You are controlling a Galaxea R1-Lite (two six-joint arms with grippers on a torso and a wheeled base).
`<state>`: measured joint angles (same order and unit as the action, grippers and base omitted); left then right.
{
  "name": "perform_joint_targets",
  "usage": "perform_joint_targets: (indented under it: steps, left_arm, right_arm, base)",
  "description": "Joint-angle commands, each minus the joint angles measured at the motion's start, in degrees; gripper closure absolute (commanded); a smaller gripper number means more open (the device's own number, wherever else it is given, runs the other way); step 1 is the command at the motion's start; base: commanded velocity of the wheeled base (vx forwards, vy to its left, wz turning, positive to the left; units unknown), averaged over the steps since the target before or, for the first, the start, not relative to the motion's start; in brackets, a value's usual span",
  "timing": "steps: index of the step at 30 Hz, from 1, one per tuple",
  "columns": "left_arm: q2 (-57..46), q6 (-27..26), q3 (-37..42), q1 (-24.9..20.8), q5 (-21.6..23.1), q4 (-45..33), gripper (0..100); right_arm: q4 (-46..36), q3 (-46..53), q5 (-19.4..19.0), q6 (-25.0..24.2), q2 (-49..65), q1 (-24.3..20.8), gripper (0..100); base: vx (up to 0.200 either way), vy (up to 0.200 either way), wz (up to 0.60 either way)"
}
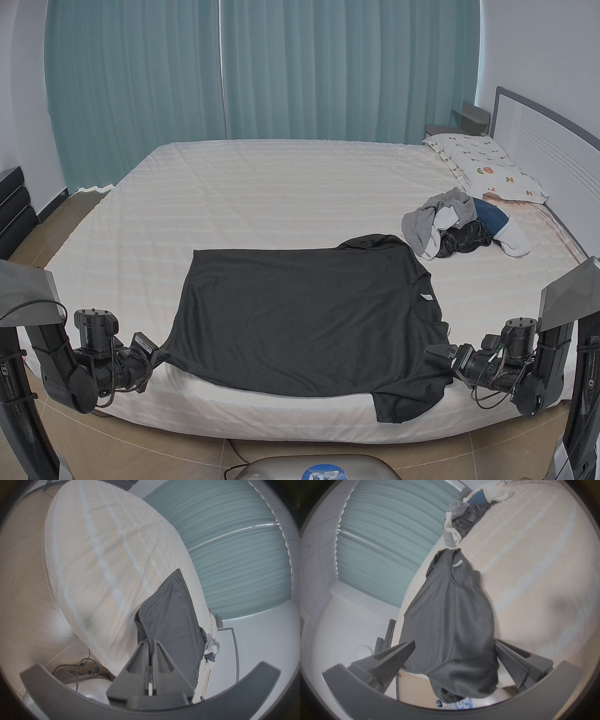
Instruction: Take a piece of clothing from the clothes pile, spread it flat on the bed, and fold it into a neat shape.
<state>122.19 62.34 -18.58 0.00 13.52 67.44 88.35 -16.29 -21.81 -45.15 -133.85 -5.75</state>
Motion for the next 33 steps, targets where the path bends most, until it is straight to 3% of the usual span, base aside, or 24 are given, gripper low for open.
perform_joint_targets:
  steps: [1, 8, 12, 19, 30, 31, 33]
  left_arm:
    - [0.0, 0.0, -0.1, 0.0, -0.1, 0.1, 100]
    - [0.0, 0.1, -0.1, 0.0, -0.2, 0.1, 100]
    - [0.2, 0.9, -0.5, 0.2, -0.9, 0.7, 100]
    - [-0.1, 5.1, -2.4, 1.6, -1.0, 0.9, 100]
    - [0.7, 5.1, -3.3, 2.1, -4.0, 2.8, 100]
    - [0.7, 5.1, -3.3, 2.1, -4.0, 2.8, 100]
    - [0.9, 4.7, -3.2, 1.9, -4.1, 3.0, 100]
  right_arm:
    - [-1.7, -4.5, 0.6, 0.0, -0.8, -0.7, 100]
    - [1.2, -5.2, 1.3, -2.1, -0.5, 0.9, 100]
    - [1.3, -6.9, 1.3, -7.3, -1.1, 1.0, 100]
    - [1.3, -10.8, 2.5, -8.0, -3.5, 2.7, 100]
    - [1.3, -14.1, 2.8, -7.8, -5.2, 2.6, 100]
    - [1.3, -14.1, 2.8, -7.8, -5.2, 2.6, 0]
    - [1.3, -14.3, 2.8, -7.8, -5.4, 2.7, 0]
  base:
    - [0.000, 0.000, 0.00]
    - [0.000, 0.000, 0.00]
    - [0.000, 0.000, 0.00]
    - [0.000, 0.000, 0.00]
    - [0.000, 0.000, 0.00]
    - [0.000, 0.000, 0.00]
    - [0.000, 0.000, 0.00]
